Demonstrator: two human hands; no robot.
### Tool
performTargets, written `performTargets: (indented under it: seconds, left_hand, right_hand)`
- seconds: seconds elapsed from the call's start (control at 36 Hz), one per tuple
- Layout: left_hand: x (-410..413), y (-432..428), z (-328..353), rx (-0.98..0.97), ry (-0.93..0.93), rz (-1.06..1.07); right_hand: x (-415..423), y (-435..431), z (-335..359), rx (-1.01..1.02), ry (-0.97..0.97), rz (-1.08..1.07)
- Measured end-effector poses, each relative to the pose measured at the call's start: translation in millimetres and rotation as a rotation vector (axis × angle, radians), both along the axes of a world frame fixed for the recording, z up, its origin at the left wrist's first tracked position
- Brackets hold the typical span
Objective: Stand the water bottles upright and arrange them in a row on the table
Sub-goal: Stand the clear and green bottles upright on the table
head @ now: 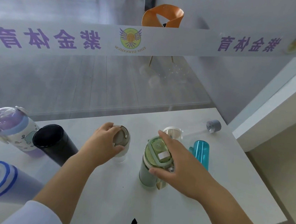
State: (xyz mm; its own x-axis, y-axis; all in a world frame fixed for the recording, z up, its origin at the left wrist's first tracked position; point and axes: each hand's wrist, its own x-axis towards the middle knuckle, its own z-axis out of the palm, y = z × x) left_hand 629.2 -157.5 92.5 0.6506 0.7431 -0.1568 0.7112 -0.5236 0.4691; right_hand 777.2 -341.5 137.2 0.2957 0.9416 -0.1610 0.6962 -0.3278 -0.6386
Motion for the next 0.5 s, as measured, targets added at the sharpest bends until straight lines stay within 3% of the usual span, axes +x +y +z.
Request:
performTargets:
  seconds: [0.22, 0.36, 0.5]
  left_hand:
    - [-24.6, -10.9, 8.6, 0.054, -0.040, 0.013]
    - [-43.4, -22.6, 13.3, 0.095, 0.010, -0.021]
    - [-61.5, -43.3, 13.8, 0.047, 0.093, -0.095]
  right_hand:
    - [-2.9, -5.6, 14.2, 0.087, -0.065, -0.044]
    - [-8.9, -19.3, 22.8, 0.177, -0.070, -0.131]
    - [-21.8, -43.4, 22.7, 0.125, -0.126, -0.246]
